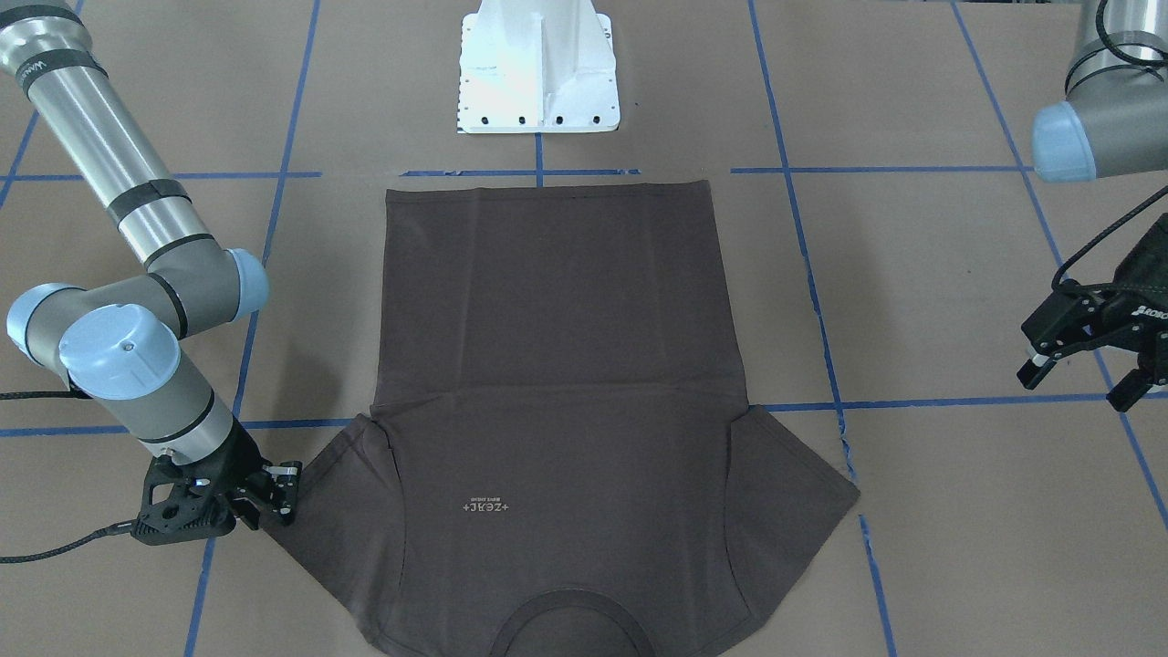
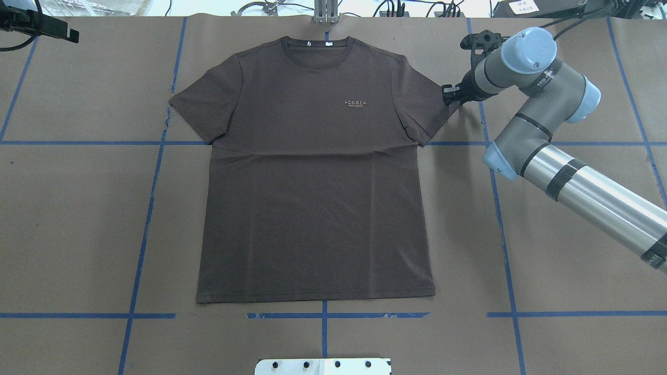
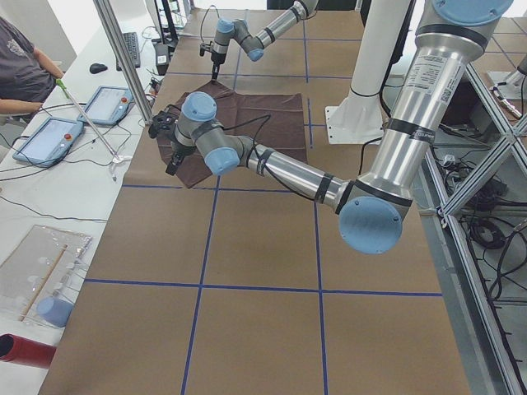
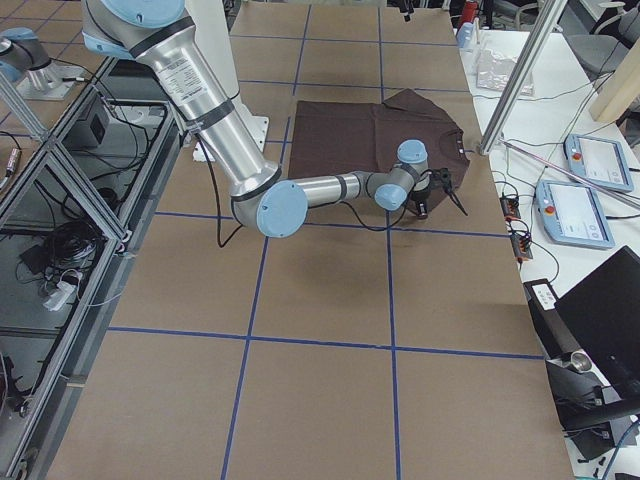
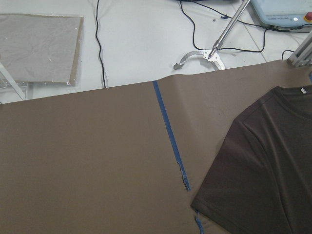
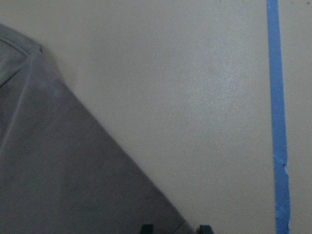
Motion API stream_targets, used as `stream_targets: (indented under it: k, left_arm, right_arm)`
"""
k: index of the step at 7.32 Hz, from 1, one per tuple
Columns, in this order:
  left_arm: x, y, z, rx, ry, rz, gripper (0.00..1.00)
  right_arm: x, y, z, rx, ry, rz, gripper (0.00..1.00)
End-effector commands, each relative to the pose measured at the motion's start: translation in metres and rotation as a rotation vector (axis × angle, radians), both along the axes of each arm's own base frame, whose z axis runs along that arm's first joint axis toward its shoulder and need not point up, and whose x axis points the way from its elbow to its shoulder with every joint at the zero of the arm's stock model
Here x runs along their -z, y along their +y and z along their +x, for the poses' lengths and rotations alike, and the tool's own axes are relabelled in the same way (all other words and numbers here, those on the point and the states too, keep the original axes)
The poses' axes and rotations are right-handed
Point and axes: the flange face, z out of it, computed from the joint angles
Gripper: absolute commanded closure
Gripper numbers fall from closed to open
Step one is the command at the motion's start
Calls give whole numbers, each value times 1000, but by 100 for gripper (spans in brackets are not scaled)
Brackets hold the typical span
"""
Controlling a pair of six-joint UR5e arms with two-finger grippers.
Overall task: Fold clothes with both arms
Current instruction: 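Move the right gripper toward the sleeve nearest it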
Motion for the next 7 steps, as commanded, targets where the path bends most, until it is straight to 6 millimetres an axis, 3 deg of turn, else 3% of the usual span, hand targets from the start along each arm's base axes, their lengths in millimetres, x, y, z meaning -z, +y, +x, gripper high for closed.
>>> stream_targets:
  k: [1,5,6,7]
  left_arm:
    - [0,0,0,-1,-2,1,0]
    - [0,-2,2,-1,0,-4,0]
    - [0,-2,2,-1,0,-4,0]
    - [-1,-1,1,-1,0,-6,0]
  right_arm:
    - [4,-2,1,3,-3,6,100]
    - [39,-13,-2,7,-22,7,100]
    - [56,-16,-4,15,-34,7,100]
    - [89,-24,-10,23,-56,11,100]
